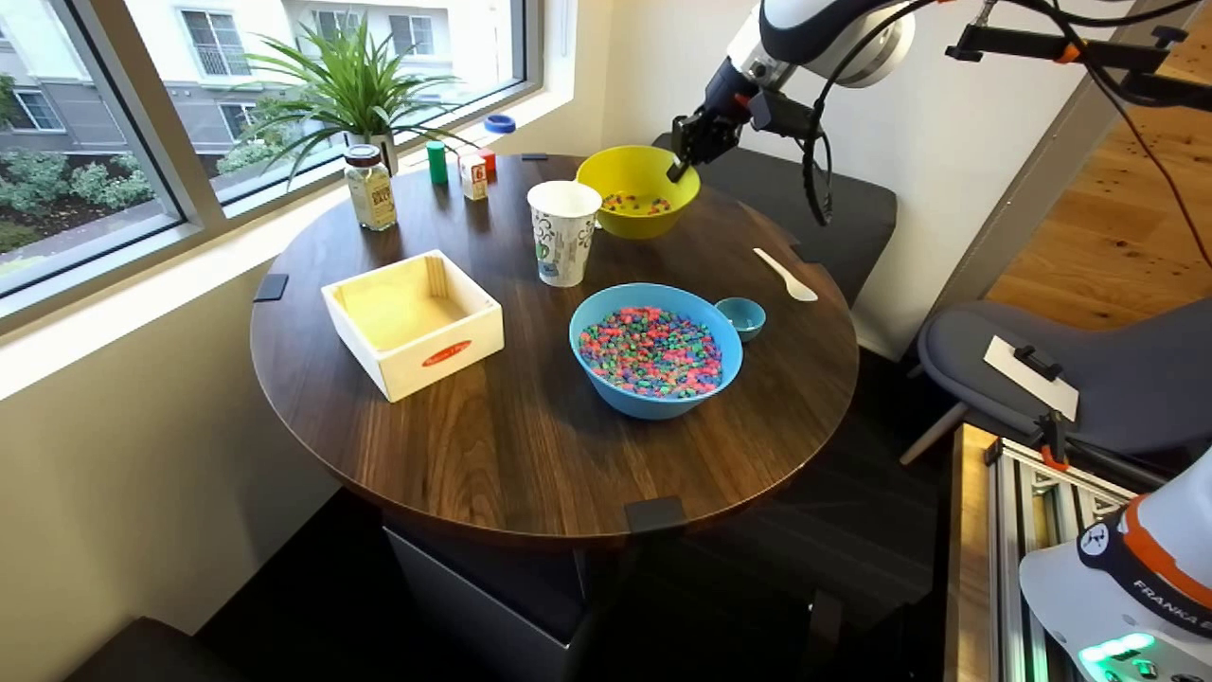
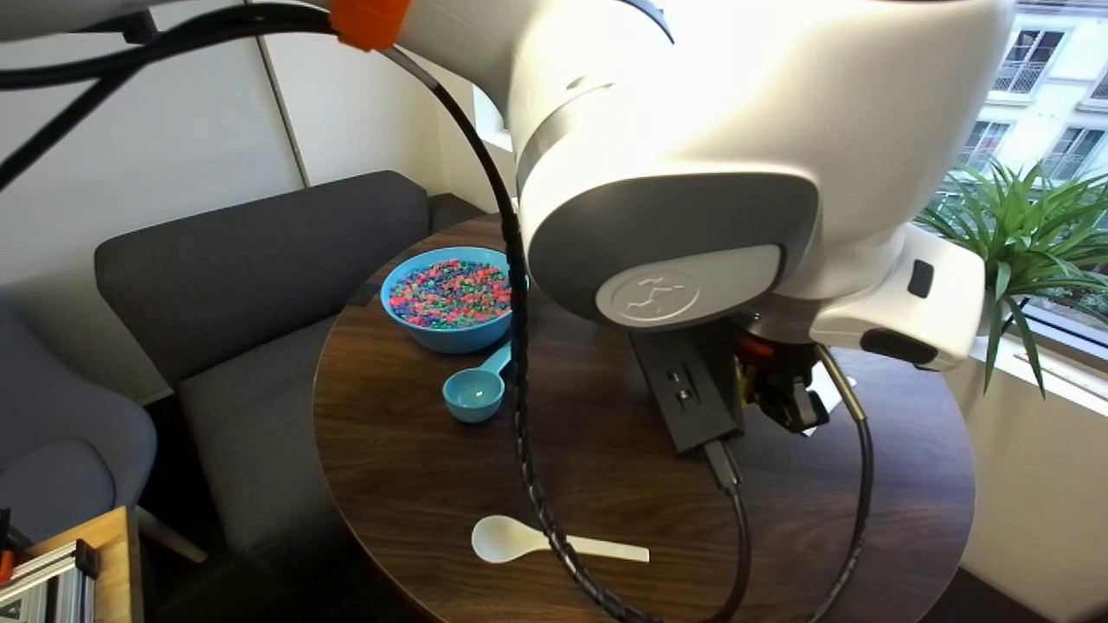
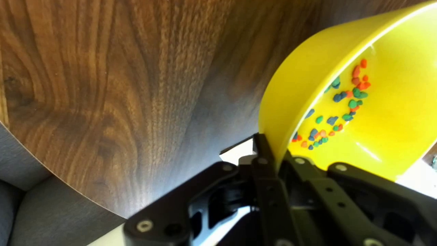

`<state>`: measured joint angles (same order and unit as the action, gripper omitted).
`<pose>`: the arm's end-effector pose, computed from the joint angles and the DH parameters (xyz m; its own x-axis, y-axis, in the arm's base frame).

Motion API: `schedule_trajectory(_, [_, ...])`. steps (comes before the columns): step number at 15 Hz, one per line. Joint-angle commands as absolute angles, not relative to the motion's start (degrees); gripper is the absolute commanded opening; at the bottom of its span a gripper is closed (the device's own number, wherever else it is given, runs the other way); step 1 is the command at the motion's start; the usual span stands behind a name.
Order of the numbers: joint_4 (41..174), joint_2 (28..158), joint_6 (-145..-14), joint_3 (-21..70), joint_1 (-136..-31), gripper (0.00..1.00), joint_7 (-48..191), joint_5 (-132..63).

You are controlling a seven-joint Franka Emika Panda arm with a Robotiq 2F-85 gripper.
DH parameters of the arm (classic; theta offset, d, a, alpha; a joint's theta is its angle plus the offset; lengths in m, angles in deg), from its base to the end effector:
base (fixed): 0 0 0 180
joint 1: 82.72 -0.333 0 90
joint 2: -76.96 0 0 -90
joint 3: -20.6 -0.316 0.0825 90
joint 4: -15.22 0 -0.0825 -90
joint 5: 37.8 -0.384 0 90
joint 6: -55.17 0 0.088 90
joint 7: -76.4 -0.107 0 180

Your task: Pour the cereal from the yellow bowl into the blue bowl

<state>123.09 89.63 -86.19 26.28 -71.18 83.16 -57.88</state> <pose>0.6147 -0.1874 0.4310 0.8401 -0.4132 0.3514 -0.3477 -0.9075 -0.2357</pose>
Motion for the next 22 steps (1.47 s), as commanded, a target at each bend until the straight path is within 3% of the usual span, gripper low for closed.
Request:
schedule_trajectory(1, [124.5,86.6,-85.0,25.8,-70.3,0.03,85.7,-59.6])
schedule_trajectory(22, [135.5,68.0,-79.5,24.5,-77.8,0.03,82.2,-46.1])
